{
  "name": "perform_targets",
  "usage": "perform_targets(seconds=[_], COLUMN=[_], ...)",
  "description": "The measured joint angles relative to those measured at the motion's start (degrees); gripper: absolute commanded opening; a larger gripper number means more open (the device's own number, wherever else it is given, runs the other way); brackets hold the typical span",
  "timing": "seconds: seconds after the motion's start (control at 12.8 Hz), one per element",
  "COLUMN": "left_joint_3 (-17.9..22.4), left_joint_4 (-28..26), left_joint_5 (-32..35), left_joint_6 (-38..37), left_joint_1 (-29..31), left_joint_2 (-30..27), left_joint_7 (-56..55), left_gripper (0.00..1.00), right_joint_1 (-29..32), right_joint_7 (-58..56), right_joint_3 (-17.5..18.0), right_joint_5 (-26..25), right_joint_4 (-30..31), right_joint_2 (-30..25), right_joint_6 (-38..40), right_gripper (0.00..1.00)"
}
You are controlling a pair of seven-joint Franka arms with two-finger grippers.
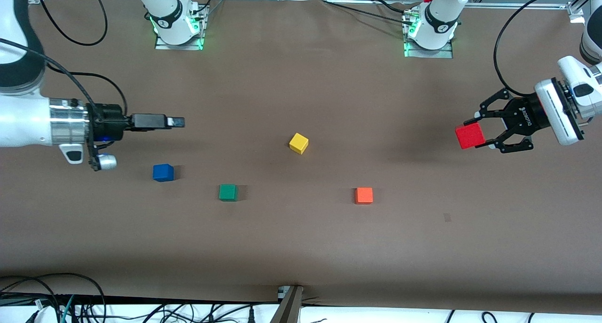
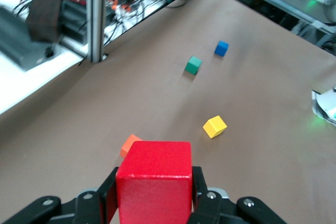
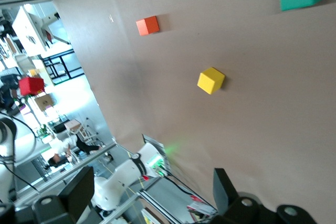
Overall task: Pass red block to right arm, stack on blue
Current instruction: 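Carry the red cube up while the right gripper reaches out, then bring the red cube toward the right gripper while it approaches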
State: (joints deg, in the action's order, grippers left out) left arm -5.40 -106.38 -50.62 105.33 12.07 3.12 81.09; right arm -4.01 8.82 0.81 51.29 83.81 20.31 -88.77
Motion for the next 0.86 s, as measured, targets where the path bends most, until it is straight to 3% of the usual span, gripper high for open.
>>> perform_targets(seconds=[0.47, 0.86], left_joint_3=[2.08, 1.38], left_joint_4=[-6.26, -6.59], left_joint_5=[-14.96, -27.02], left_joint_6=[-5.67, -9.12], left_joint_1=[0.88, -2.66], left_joint_2=[5.65, 11.02], left_joint_7=[27.90, 39.01], left_gripper=[0.00, 0.00], right_joint_1=[-6.74, -12.87], right_joint_7=[13.15, 14.86], right_joint_3=[0.19, 0.24], right_joint_5=[3.82, 4.34], right_joint_4=[0.00, 0.00], right_joint_2=[0.75, 2.82], right_joint_6=[-7.99, -17.44], right_gripper=[1.00, 1.00])
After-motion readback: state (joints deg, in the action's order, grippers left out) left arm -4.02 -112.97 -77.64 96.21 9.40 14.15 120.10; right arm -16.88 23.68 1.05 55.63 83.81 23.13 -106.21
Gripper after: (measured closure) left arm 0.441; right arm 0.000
